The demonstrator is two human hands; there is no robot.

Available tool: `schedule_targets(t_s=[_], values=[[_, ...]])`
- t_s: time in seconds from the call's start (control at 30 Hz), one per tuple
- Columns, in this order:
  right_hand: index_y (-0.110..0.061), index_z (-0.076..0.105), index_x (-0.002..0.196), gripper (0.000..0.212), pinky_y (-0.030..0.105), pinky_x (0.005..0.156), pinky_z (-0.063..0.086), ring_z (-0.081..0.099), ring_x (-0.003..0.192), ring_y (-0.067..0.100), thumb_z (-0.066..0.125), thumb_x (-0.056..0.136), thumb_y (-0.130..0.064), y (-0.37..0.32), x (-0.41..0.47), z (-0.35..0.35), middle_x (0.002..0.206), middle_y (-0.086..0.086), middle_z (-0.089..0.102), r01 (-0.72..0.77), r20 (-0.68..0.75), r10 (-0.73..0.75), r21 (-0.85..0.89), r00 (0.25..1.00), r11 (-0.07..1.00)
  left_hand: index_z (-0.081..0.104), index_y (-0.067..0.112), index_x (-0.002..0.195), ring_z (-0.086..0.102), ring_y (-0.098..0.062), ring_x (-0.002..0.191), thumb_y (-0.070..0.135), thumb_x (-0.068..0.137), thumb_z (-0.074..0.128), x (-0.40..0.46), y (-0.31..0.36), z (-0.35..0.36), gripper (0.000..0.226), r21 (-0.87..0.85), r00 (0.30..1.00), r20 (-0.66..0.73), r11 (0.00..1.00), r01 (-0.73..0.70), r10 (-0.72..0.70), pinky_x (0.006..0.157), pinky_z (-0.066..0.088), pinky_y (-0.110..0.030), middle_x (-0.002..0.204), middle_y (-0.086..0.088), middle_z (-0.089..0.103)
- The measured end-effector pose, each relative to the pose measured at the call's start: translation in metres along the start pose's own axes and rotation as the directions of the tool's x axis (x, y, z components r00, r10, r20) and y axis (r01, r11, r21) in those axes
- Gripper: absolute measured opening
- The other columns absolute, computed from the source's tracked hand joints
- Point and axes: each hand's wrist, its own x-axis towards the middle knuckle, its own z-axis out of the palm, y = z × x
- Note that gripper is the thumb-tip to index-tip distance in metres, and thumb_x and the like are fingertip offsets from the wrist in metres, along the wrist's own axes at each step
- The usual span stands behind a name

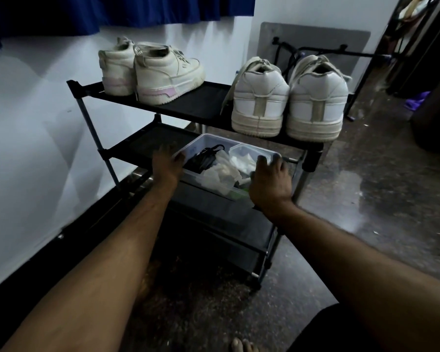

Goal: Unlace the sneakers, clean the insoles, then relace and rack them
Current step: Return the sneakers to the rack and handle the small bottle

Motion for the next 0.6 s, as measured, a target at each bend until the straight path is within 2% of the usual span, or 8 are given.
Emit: schedule_targets(t_s=[0.07,0.1,0.2,0.27,0.33,0.4,0.5,0.6], values=[[-0.016,0.048,0.133,0.045,0.045,0.098,0.039,0.041,0.128,0.038,0.057,0.093,-0.033,-0.007,0.005,-0.002,0.142,0.018,0.040,0.102,-0.116,-0.113,-0.098,0.987,0.990,0.066,0.001,0.117,0.058,-0.038,0.113,0.027,0.087,0.071,-0.001,-0.003,0.001,0.040,0.179,0.987,-0.061,0.974,-0.136,0.149,0.096,0.047,-0.038,0.119,-0.024,0.063],[-0.017,0.054,0.127,0.038,0.042,0.094,0.041,0.049,0.121,0.035,0.056,0.093,-0.032,-0.012,0.008,-0.003,0.134,0.014,0.050,0.164,-0.130,-0.179,-0.119,0.975,0.979,0.068,0.005,0.114,0.059,-0.037,0.111,0.035,0.085,0.071,-0.003,0.001,0.002,0.042,0.206,0.972,-0.059,0.955,-0.212,0.228,0.096,0.049,-0.040,0.117,-0.022,0.064],[-0.017,0.067,0.106,0.020,0.036,0.082,0.046,0.063,0.101,0.029,0.054,0.091,-0.018,-0.023,0.015,-0.001,0.107,0.006,0.069,0.297,-0.049,-0.308,-0.159,0.950,0.942,0.074,0.012,0.101,0.065,-0.023,0.102,0.034,0.082,0.072,-0.014,0.027,0.008,0.029,0.045,0.917,0.189,0.929,-0.367,0.353,0.087,0.047,-0.026,0.108,-0.009,0.070],[-0.014,0.065,0.107,0.018,0.035,0.074,0.045,0.065,0.101,0.031,0.056,0.092,-0.019,-0.025,0.019,0.002,0.107,0.010,0.068,0.262,0.029,-0.261,-0.120,0.965,0.957,0.074,0.013,0.109,0.063,-0.018,0.104,0.021,0.083,0.078,-0.020,0.040,0.016,0.027,0.040,0.845,0.346,0.893,-0.447,0.408,0.087,0.037,-0.018,0.115,-0.007,0.068],[-0.012,0.060,0.113,0.023,0.036,0.073,0.045,0.064,0.104,0.033,0.058,0.094,-0.024,-0.025,0.023,0.004,0.113,0.012,0.064,0.202,0.085,-0.196,-0.074,0.977,0.977,0.069,0.020,0.119,0.058,-0.009,0.102,0.022,0.083,0.080,-0.020,0.039,0.024,0.038,0.046,0.829,0.407,0.897,-0.439,0.384,0.087,0.035,-0.015,0.122,-0.002,0.064],[-0.012,0.055,0.120,0.031,0.037,0.075,0.045,0.063,0.106,0.034,0.060,0.093,-0.026,-0.025,0.029,0.007,0.116,0.013,0.064,0.167,0.112,-0.159,-0.060,0.981,0.984,0.067,0.025,0.122,0.056,-0.005,0.097,0.024,0.081,0.082,-0.020,0.037,0.027,0.044,0.047,0.827,0.441,0.911,-0.409,0.348,0.086,0.042,-0.019,0.122,0.002,0.063],[-0.009,0.043,0.133,0.053,0.038,0.074,0.046,0.063,0.107,0.034,0.066,0.088,-0.026,-0.024,0.035,0.012,0.117,0.015,0.065,0.134,0.125,-0.125,-0.072,0.984,0.988,0.066,0.027,0.119,0.062,-0.010,0.099,0.021,0.077,0.085,-0.017,0.037,0.030,0.047,0.008,0.823,0.473,0.932,-0.362,0.316,0.093,0.054,-0.034,0.119,0.005,0.062],[-0.007,0.043,0.131,0.053,0.039,0.076,0.045,0.060,0.110,0.033,0.066,0.087,-0.023,-0.026,0.038,0.010,0.117,0.014,0.065,0.164,0.122,-0.149,-0.128,0.981,0.978,0.065,0.028,0.121,0.061,-0.016,0.111,0.018,0.076,0.085,-0.019,0.043,0.029,0.051,0.030,0.817,0.494,0.934,-0.357,0.296,0.098,0.052,-0.041,0.127,0.004,0.061]])
